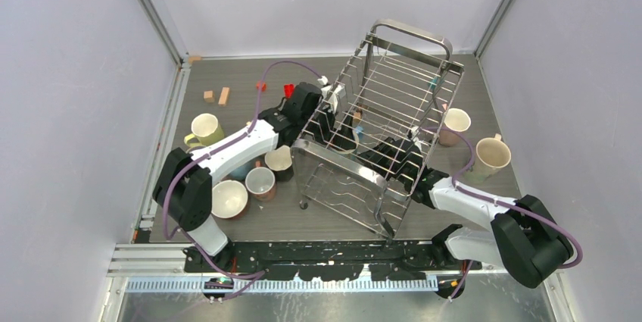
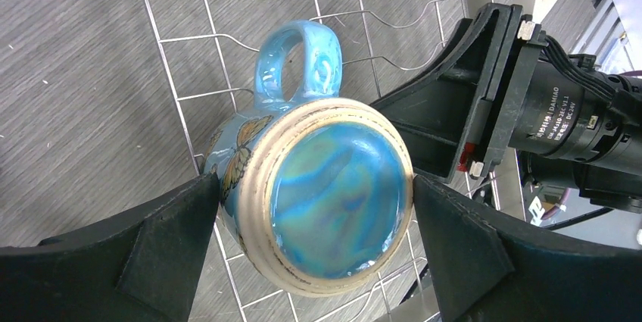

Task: Unload the cups from the dish rack
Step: Move the cup to the dish rack.

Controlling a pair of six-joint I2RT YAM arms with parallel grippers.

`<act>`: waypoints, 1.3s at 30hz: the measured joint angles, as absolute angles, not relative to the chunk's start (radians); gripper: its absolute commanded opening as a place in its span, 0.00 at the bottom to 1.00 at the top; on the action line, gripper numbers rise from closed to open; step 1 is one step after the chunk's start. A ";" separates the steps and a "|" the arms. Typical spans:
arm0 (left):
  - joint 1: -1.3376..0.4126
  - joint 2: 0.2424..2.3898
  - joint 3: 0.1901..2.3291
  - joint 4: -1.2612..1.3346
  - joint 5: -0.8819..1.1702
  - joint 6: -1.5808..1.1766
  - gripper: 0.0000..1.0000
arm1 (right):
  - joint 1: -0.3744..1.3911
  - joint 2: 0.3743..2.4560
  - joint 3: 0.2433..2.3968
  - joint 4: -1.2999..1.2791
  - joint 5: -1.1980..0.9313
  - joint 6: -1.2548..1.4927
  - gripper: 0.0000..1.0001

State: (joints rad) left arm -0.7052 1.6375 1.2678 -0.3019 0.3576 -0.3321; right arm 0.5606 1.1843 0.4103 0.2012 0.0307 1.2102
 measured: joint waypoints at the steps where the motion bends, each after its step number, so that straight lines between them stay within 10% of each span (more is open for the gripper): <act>1: -0.707 1.637 1.267 -0.299 0.355 -0.332 1.00 | 0.561 1.184 0.410 0.202 0.031 1.210 0.49; 39: -0.742 1.547 1.195 -0.301 0.247 -0.279 1.00 | 0.553 1.107 0.530 0.191 0.004 1.229 0.55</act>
